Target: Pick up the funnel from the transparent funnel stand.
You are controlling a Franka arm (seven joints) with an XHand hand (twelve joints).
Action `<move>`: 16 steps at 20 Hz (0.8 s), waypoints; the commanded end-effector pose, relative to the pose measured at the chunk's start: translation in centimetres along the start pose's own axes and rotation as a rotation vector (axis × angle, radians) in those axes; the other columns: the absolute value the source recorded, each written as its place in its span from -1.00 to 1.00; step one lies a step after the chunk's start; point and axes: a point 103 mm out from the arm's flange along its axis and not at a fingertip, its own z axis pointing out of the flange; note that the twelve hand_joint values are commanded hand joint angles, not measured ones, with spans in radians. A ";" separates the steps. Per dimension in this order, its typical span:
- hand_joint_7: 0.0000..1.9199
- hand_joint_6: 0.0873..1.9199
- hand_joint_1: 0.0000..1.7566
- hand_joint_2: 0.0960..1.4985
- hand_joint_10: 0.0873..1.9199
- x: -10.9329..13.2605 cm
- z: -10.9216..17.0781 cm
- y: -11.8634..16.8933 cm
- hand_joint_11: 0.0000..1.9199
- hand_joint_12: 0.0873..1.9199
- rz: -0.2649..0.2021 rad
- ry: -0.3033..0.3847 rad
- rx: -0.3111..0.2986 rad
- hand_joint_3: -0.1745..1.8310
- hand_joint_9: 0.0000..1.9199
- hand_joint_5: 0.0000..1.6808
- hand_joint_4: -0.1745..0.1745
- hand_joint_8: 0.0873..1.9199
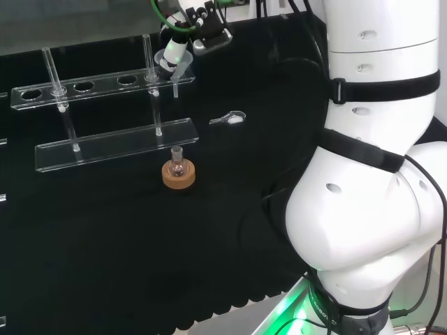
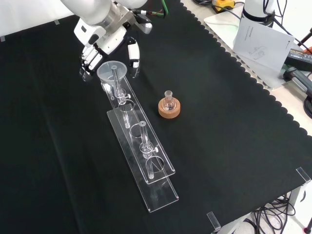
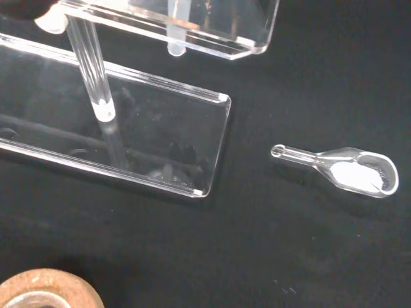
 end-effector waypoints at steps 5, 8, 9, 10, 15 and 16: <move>-1.00 -1.00 -0.29 -0.17 -0.15 0.8 0.6 0.5 -0.70 0.55 -0.019 -0.023 0.000 -0.54 -0.89 -0.94 -0.23 -0.60; -1.00 -1.00 -0.29 -0.17 -0.16 0.7 0.9 0.7 -0.70 0.54 -0.013 -0.029 0.009 -0.53 -0.86 -0.93 -0.22 -0.57; -1.00 -1.00 -0.29 -0.17 -0.16 0.7 1.0 0.8 -0.69 0.54 -0.009 -0.029 0.011 -0.53 -0.85 -0.93 -0.22 -0.56; -1.00 -1.00 -0.29 -0.16 -0.17 0.6 1.0 0.8 -0.69 0.54 -0.005 -0.031 0.011 -0.52 -0.83 -0.92 -0.22 -0.53; -0.97 -1.00 -0.32 -0.14 -0.23 0.2 1.1 0.9 -0.67 0.53 0.022 -0.040 -0.009 -0.50 -0.72 -0.85 -0.23 -0.34; -0.95 -1.00 -0.33 -0.13 -0.23 0.0 1.1 0.9 -0.67 0.53 0.027 -0.046 -0.016 -0.49 -0.69 -0.83 -0.24 -0.33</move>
